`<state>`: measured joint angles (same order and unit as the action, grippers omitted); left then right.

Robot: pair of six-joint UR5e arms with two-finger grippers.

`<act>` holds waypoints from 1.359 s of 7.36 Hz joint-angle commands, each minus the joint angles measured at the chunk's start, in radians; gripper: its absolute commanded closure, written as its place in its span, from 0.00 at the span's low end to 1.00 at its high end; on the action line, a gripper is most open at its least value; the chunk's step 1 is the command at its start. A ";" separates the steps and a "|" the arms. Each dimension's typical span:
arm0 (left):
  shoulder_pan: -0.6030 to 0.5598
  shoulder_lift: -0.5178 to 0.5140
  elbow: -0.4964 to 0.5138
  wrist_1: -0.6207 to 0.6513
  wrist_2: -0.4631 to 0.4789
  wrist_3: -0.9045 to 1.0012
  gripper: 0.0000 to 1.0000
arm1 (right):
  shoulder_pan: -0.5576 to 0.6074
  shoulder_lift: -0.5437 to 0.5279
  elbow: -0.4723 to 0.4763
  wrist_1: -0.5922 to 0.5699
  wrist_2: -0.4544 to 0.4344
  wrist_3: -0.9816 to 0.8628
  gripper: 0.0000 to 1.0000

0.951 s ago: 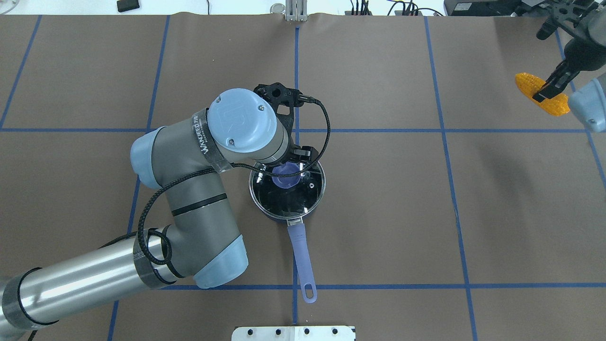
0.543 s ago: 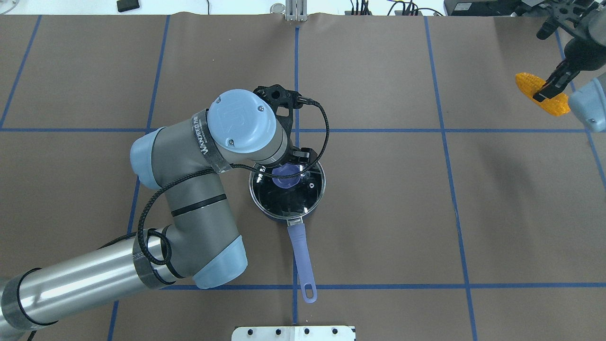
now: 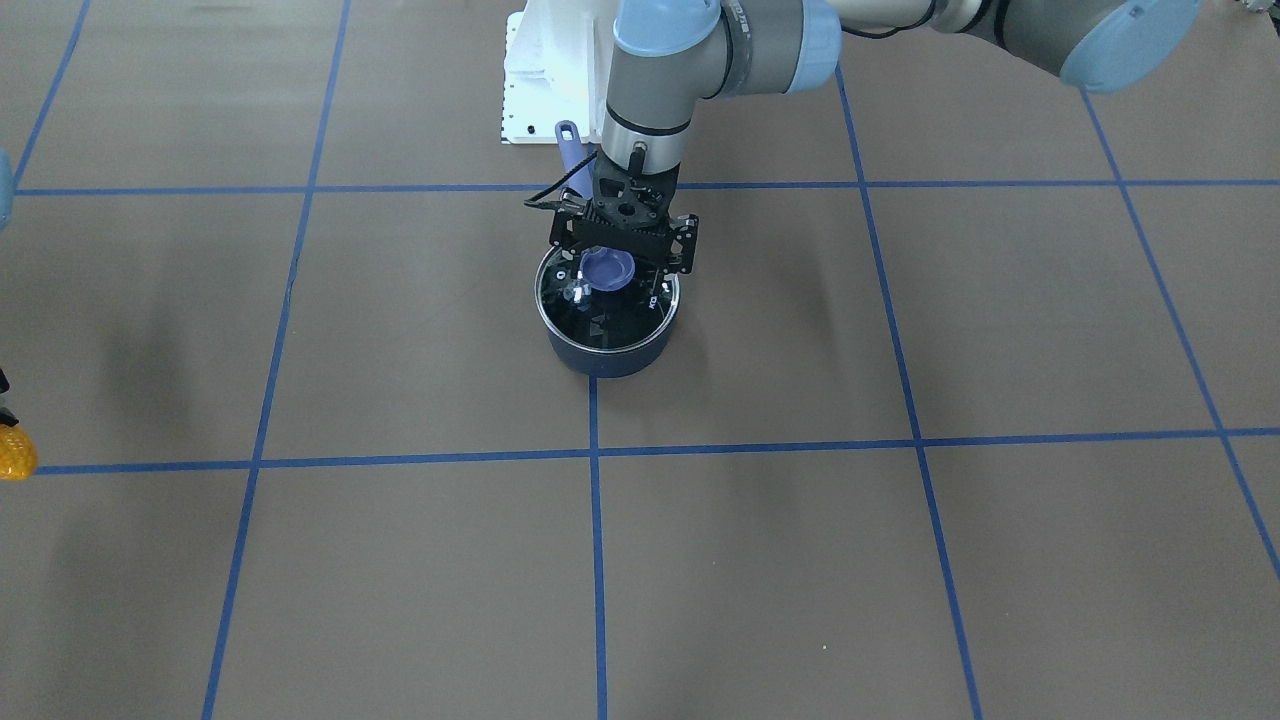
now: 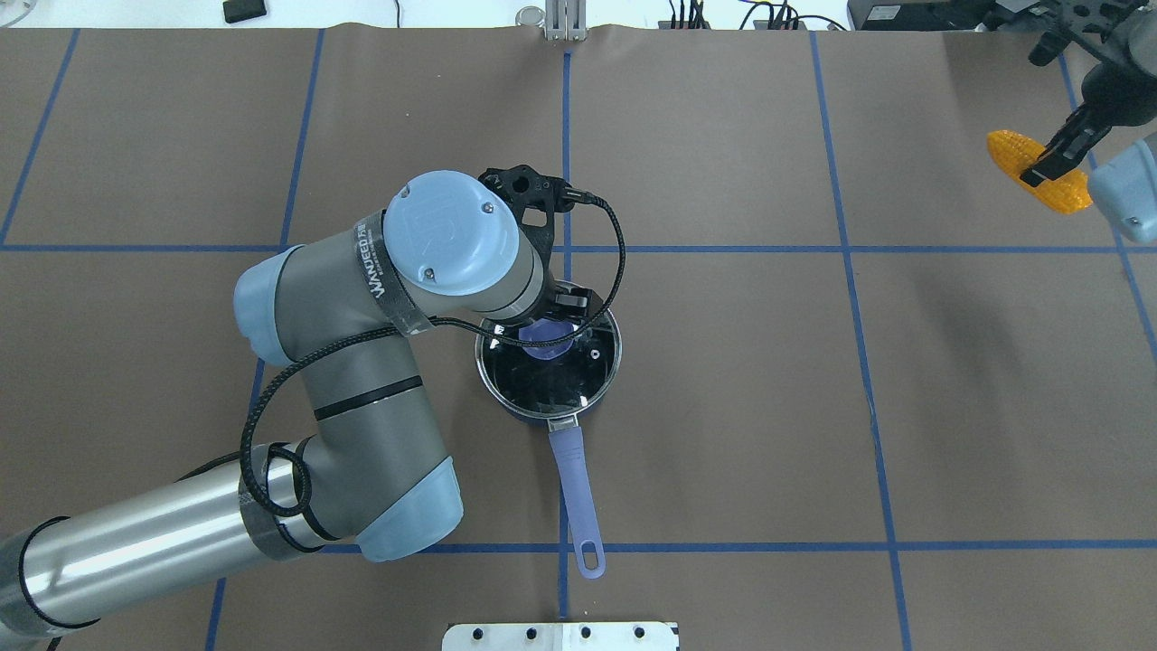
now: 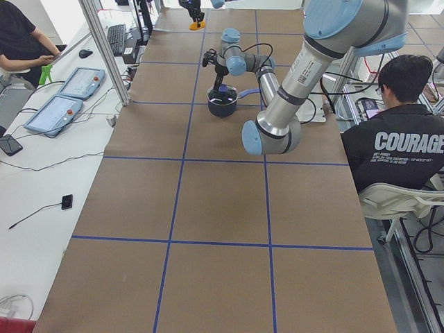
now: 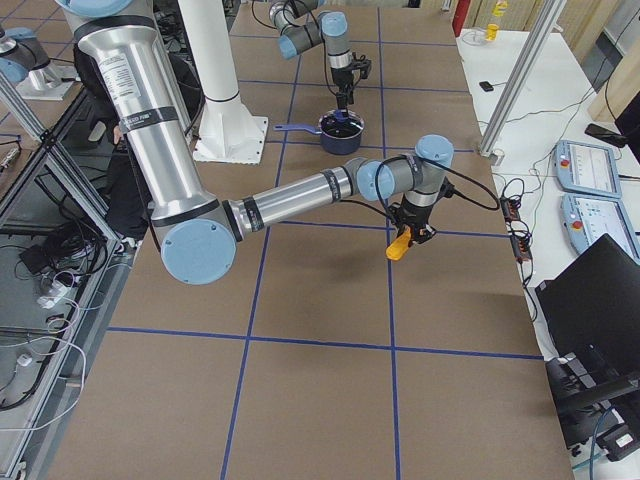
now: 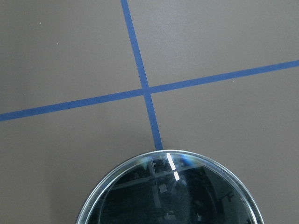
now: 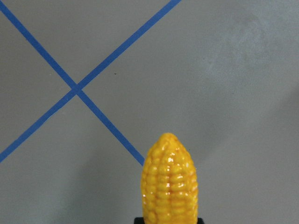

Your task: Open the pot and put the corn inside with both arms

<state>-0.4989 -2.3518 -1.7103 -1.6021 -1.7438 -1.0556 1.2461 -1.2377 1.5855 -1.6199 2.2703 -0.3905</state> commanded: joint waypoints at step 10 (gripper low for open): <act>0.036 -0.001 0.011 0.002 0.006 -0.003 0.23 | -0.070 0.149 0.044 -0.144 0.018 0.217 0.64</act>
<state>-0.4633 -2.3527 -1.6992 -1.6000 -1.7375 -1.0595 1.1874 -1.0972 1.6276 -1.7655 2.2875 -0.2002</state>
